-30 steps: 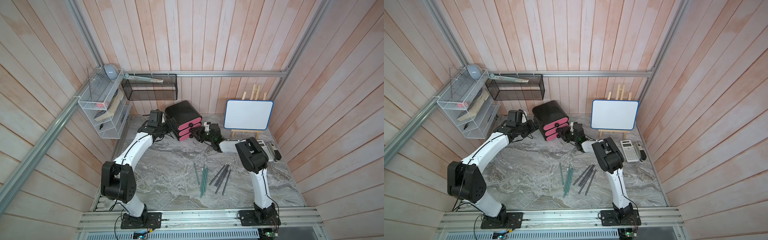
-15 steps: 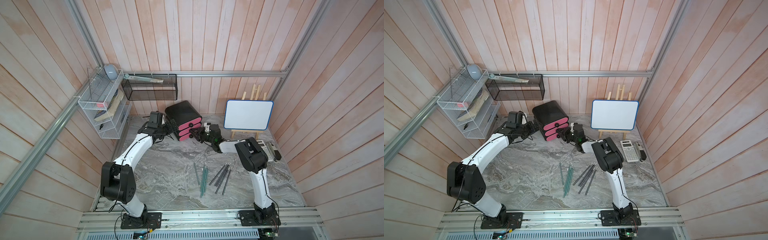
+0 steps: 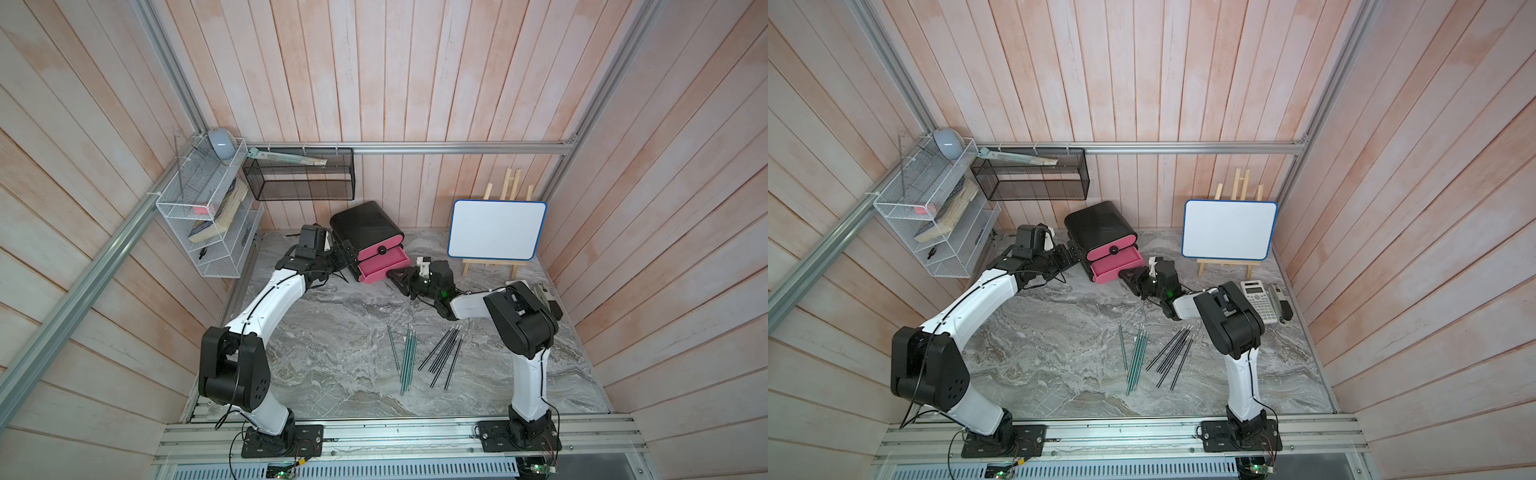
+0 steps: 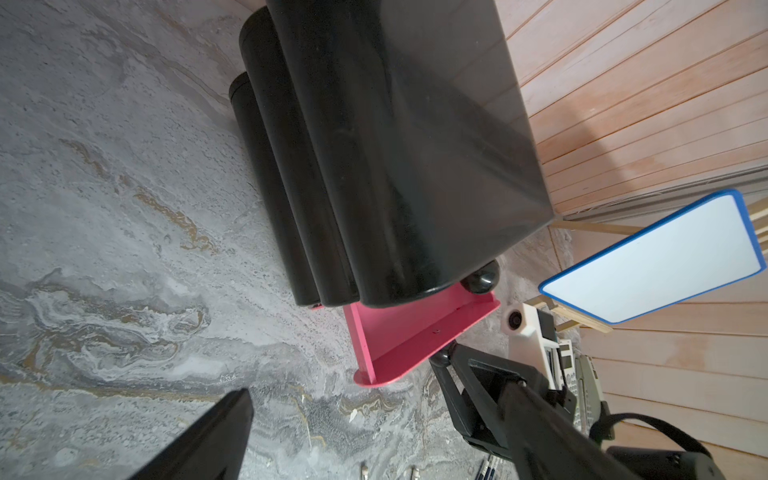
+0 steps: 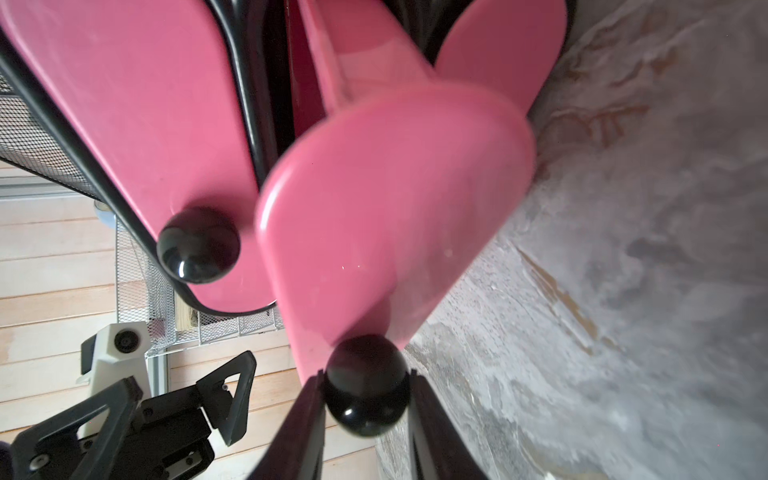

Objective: Please place the pencils in the drawer according to their color
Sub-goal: Open the drawer in the storage box.

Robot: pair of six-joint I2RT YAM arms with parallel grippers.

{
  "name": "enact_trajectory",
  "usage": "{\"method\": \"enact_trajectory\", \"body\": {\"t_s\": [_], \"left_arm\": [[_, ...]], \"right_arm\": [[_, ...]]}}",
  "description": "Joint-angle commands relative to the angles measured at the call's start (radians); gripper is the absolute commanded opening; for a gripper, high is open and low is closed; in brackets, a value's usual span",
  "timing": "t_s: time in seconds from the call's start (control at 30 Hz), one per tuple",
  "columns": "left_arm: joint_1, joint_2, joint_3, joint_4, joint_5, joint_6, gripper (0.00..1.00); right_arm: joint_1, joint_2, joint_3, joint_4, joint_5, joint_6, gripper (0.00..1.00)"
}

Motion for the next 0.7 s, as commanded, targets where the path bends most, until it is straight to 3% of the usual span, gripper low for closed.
{"method": "enact_trajectory", "body": {"t_s": [0.0,0.5,0.67], "left_arm": [[-0.014,-0.03,-0.016,0.014,0.007,-0.005,1.0],[-0.035,-0.047,-0.046,0.02,0.0,-0.011,0.99],[-0.038,-0.055,-0.057,0.027,0.002,-0.016,0.99]], "right_arm": [[0.005,-0.052,-0.048,0.018,-0.034,-0.019,0.08],[-0.009,-0.125,-0.167,0.006,-0.046,-0.065,0.1],[-0.01,-0.136,-0.177,-0.016,-0.047,-0.077,0.22]]}}
